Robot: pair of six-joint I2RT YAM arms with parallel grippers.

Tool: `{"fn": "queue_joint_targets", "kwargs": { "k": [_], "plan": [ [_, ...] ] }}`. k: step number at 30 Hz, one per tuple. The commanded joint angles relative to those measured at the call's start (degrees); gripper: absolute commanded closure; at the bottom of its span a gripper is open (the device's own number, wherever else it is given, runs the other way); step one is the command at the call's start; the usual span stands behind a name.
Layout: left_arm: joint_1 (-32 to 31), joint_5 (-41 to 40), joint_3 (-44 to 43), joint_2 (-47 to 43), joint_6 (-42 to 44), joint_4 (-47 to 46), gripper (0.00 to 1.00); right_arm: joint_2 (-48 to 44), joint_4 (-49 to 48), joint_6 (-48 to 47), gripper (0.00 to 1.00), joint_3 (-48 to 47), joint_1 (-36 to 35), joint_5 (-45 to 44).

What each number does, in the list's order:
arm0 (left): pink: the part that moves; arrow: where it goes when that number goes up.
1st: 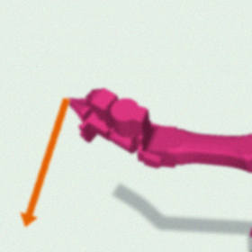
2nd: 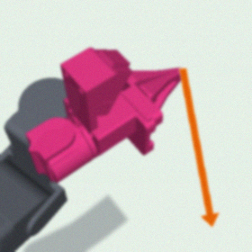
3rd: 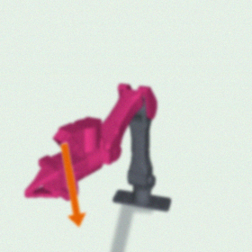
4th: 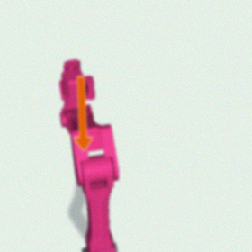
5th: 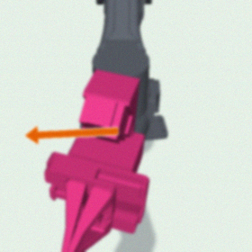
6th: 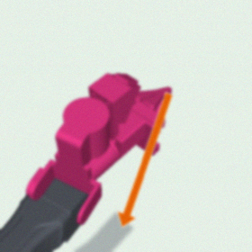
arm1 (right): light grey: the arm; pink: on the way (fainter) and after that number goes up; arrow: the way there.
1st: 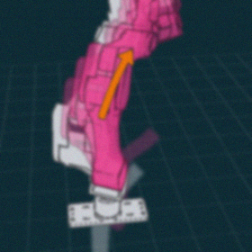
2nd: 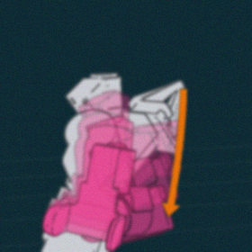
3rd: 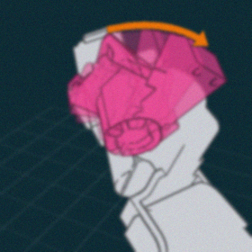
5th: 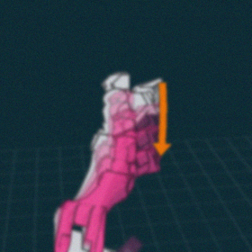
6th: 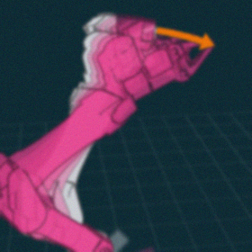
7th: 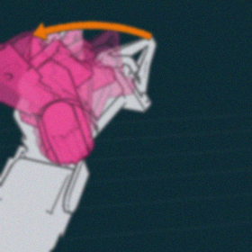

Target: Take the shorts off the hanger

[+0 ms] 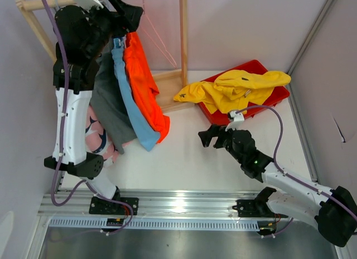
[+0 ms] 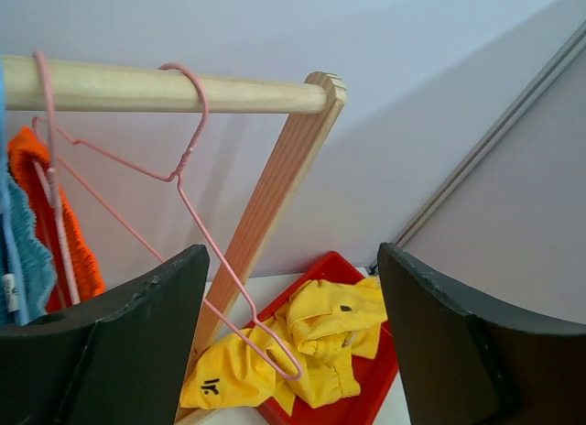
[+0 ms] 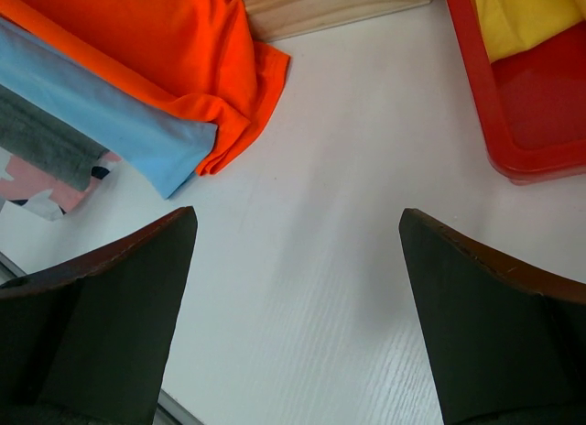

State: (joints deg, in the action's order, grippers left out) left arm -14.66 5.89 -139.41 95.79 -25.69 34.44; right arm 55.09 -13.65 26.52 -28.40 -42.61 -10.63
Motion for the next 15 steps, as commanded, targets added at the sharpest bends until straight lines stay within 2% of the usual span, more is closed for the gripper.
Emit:
{"fn": "queue_joint_targets", "kwargs": {
  "k": [1, 15],
  "plan": [
    [0.86, -3.78, 1.6, 1.07, 3.1, 3.97, 0.21, -0.33, -1.73, 0.02, 0.0, 0.28, -0.72, -2.11],
    [0.94, -14.75, 1.86, 3.27, 5.48, 5.99, 0.27, -5.08, 1.26, 0.55, 0.0, 2.83, -0.89, -4.05]
  ]
}}
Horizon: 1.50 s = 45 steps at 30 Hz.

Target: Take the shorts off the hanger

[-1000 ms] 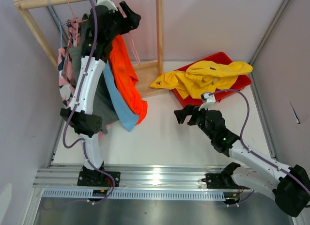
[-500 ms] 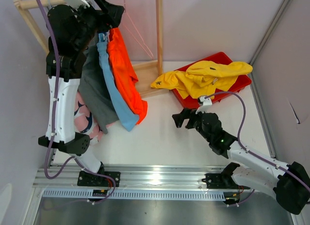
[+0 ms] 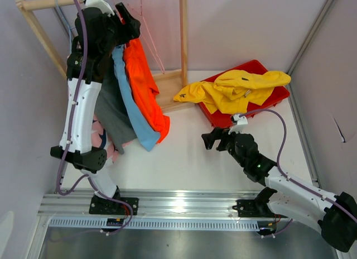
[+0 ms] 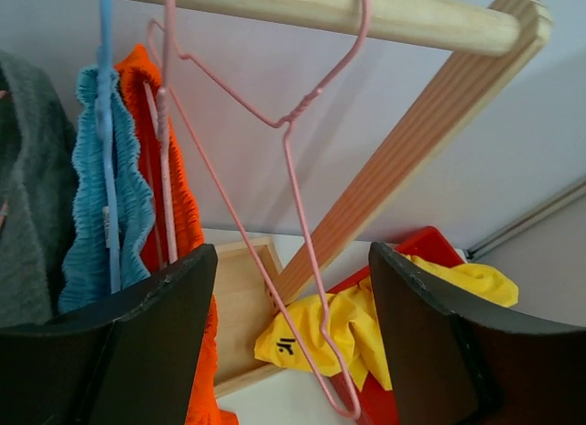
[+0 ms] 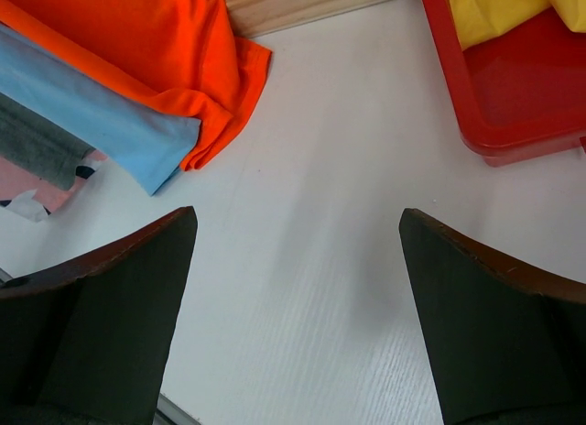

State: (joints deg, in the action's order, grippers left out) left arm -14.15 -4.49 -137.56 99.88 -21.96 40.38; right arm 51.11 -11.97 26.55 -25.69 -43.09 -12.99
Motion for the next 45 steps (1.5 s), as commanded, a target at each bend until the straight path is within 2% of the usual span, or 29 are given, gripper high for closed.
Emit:
{"fn": "queue_joint_targets", "kwargs": {
  "k": [1, 9, 21, 30, 42, 45],
  "plan": [
    [0.44, -4.91, 0.36, -1.0, 1.91, 0.05, 0.27, -1.19, -0.34, 0.7, 0.0, 0.12, -0.33, -1.86],
    [0.44, -7.81, 3.44, -0.39, 3.32, -0.57, 0.27, -1.02, -0.34, 0.7, 0.01, 0.03, -0.33, -1.86],
    [1.06, -10.01, 0.19, 7.26, 2.53, -1.36, 0.28, -0.84, -0.34, 0.7, 0.01, 0.2, -0.41, -1.86],
    [1.85, -11.33, -2.72, 9.64, 1.3, -3.64, 0.42, 0.04, -0.78, 0.35, 0.01, 0.29, -0.33, -1.6],
    [2.9, -10.98, -3.24, 7.18, 1.65, -4.61, 0.44, 0.83, -1.04, 0.17, 0.01, 0.12, -0.33, -1.16],
    [3.34, -10.54, -2.81, 7.35, 1.48, -4.61, 0.52, 0.74, -0.95, 0.17, 0.01, 0.12, -0.33, -1.16]
  ]
}}
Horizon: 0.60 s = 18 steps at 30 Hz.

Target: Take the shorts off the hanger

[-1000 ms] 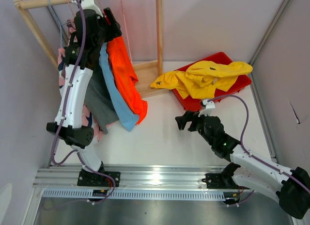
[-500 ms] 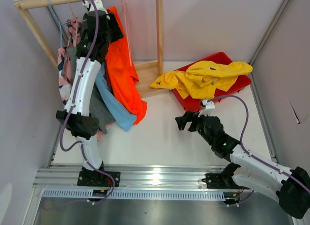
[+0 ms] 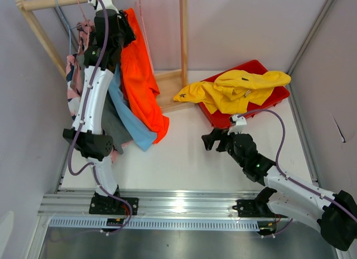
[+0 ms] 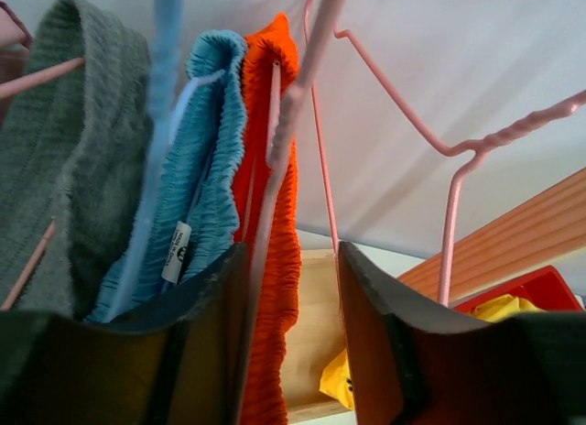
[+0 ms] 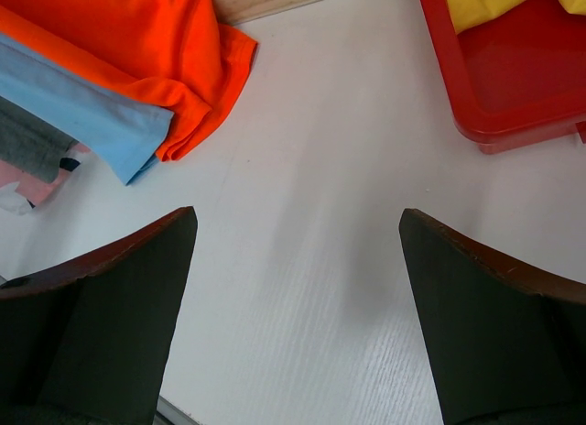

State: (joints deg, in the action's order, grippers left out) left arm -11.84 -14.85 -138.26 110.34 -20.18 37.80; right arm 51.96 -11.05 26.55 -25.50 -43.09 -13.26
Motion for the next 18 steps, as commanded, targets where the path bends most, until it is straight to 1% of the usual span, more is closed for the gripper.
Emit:
{"fn": "queue_joint_targets", "kwargs": {
  "k": [1, 3, 4, 6, 7, 9, 11, 12, 15, 18],
  "plan": [
    [1.11, 0.0, -2.45, -3.03, -0.29, -2.03, 0.6, -0.11, -1.87, 0.09, 0.01, -0.08, -0.33, -0.98],
    [1.2, 0.17, -2.46, -2.68, -0.47, -1.68, 0.64, -0.11, -1.87, 0.17, 0.01, -0.17, -0.41, -0.98],
    [1.2, 0.09, -2.54, -2.59, -0.56, -1.68, 0.73, -0.11, -1.87, 0.17, 0.01, -0.08, -0.41, -1.07],
    [1.29, 0.0, -2.46, -2.42, -0.65, -1.59, 0.79, -0.11, -1.87, 0.26, 0.01, -0.08, -0.33, -1.07],
    [1.29, 0.0, -2.54, -2.42, -0.73, -1.68, 0.9, -0.02, -1.96, 0.35, 0.01, 0.01, -0.33, -1.16],
    [1.38, 0.26, -2.63, -2.42, -0.73, -1.85, 0.98, -0.11, -1.96, 0.26, 0.01, 0.01, -0.33, -1.16],
    [1.38, 1.22, -2.72, -2.5, -0.3, -2.47, 1.0, -0.11, -2.05, 0.26, 0.01, 0.09, -0.33, -1.07],
    [1.38, 3.14, -2.81, -2.33, -0.03, -2.73, 1.0, -0.11, -2.05, 0.35, 0.01, 0.1, -0.33, -1.16],
    [1.29, 5.7, -6.4, -2.33, -0.47, -2.47, 1.0, -0.11, -2.31, 0.17, 0.01, 0.18, -0.33, -0.98],
    [1.29, 6.32, -9.04, -3.46, -0.99, -3.0, 1.0, -0.28, -2.75, -0.18, 0.01, 0.18, -0.41, -0.28]
  ]
}}
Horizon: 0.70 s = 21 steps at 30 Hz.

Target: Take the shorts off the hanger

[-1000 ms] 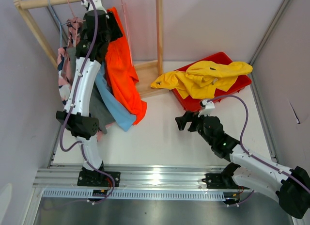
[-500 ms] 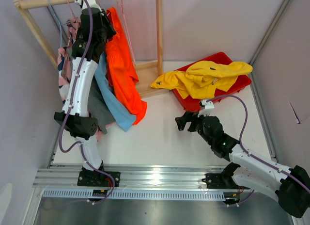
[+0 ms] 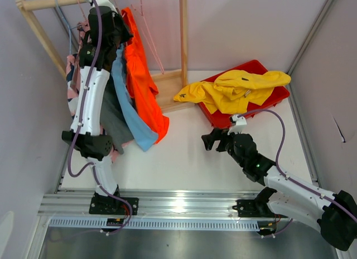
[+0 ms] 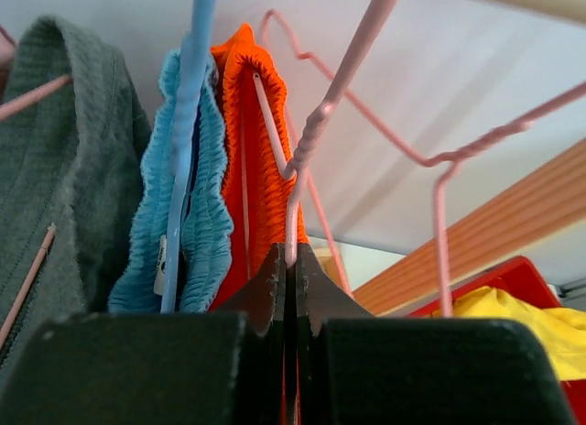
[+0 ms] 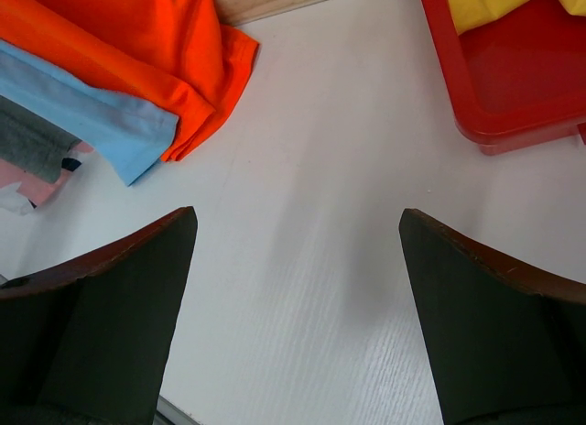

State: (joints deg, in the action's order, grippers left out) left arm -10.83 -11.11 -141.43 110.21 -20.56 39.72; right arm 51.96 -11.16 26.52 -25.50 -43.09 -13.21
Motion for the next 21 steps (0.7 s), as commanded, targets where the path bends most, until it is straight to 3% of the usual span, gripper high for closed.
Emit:
{"fn": "queue_joint_targets", "kwargs": {
  "k": [1, 7, 10, 12, 17, 18, 21],
  "plan": [
    [0.37, 3.2, -6.58, -4.21, -0.8, -5.44, 1.0, -0.37, -2.64, -0.24, 0.01, 0.36, -0.41, -0.24],
    [0.28, 5.14, -6.41, -7.73, -2.73, -6.42, 1.0, -2.83, -2.12, -2.26, 0.01, 0.1, -1.64, -0.93],
    [0.28, 5.23, -5.18, -8.96, -3.26, -5.37, 1.0, -3.54, 2.27, -6.64, 0.01, -4.9, -6.2, -4.7],
    [0.11, 4.97, -2.81, -10.71, -4.22, -4.92, 1.0, -2.84, 4.82, -9.28, 0.01, -11.57, -12.26, -7.43],
    [-4.9, -0.31, 14.82, -20.82, -3.7, -12.65, 1.0, 5.14, 6.77, -22.96, 0.0, -29.41, -27.11, -16.64],
    [-5.42, -1.44, 14.78, -21.26, -3.7, -11.7, 1.0, 7.17, 6.07, -25.36, 0.01, -34.92, -31.22, -18.32],
    [-6.4, -1.89, 11.09, -19.95, -4.4, -8.45, 1.0, 15.6, 4.66, -30.56, 0.01, -44.25, -33.37, -20.1]
  ]
}}
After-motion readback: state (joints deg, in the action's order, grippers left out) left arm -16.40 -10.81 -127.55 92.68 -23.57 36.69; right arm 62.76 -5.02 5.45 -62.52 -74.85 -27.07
